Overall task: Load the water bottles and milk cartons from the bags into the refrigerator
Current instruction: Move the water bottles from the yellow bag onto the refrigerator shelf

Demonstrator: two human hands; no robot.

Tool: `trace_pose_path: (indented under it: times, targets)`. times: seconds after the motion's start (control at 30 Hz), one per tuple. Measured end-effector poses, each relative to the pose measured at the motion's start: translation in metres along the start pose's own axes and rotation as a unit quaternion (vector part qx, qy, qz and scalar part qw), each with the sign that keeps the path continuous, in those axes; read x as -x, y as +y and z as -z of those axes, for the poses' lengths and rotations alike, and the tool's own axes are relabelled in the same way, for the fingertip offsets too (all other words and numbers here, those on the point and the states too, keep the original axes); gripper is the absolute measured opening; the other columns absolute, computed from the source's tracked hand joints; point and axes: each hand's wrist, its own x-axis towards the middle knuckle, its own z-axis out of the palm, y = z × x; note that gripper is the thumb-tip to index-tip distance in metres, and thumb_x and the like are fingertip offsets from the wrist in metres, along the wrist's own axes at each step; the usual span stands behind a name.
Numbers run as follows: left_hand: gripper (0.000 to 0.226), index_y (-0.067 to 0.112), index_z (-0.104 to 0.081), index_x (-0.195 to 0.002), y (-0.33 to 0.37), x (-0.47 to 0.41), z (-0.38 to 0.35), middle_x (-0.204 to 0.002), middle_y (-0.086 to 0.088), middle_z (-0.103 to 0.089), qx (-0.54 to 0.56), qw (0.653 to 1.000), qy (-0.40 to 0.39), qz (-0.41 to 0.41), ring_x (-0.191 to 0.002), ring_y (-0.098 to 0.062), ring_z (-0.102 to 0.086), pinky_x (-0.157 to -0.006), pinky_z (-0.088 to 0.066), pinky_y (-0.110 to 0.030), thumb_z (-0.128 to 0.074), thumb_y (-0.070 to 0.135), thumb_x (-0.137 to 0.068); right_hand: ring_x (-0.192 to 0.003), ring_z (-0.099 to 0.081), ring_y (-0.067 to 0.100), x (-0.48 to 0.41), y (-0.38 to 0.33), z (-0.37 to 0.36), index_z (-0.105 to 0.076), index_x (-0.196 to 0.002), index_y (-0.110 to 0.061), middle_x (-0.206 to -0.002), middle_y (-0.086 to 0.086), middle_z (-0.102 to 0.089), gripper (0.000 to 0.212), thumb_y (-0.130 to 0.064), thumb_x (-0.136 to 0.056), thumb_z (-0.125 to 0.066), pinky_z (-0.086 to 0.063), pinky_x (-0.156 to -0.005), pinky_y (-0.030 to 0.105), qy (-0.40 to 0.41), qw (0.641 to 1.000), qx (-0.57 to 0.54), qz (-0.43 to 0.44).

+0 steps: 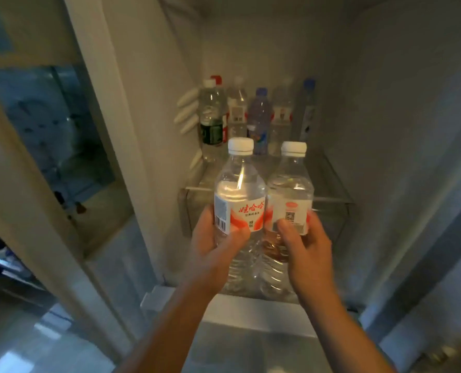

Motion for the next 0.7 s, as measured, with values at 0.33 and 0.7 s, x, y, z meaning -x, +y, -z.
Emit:
trace_pose_path:
  times: [0.33, 0.7]
  targets:
    - [0.067, 0.017, -0.049, -0.138, 0.033, -0.13, -0.014, -0.122, -0.003, -0.068, 0.005, 0.998, -0.032, -0.049, -0.112, -0.02, -0.066, -0.096, -0.054, -0.046, -0.071, 0.019, -0.075, -0.1, -0.069, 0.015, -0.123, -0.032, -0.018, -0.058, -0.124, -0.019, -0.107, -0.002, -0.071, 0.049, -0.039, -0.08, -0.068, -0.056, -0.081, 0.032, 0.026, 0.992, -0.02, 0.125]
    - [0.064, 0.041, -0.055, -0.121, -0.016, -0.189, -0.029, -0.119, 0.005, -0.069, -0.004, 1.0, -0.019, 0.022, -0.113, -0.017, -0.064, -0.099, -0.051, -0.045, -0.068, 0.014, -0.064, -0.104, -0.067, 0.011, -0.198, 0.009, -0.01, -0.051, -0.127, -0.017, -0.115, -0.002, -0.068, 0.043, -0.01, -0.088, -0.069, -0.053, -0.084, 0.026, -0.039, 0.997, 0.01, 0.064]
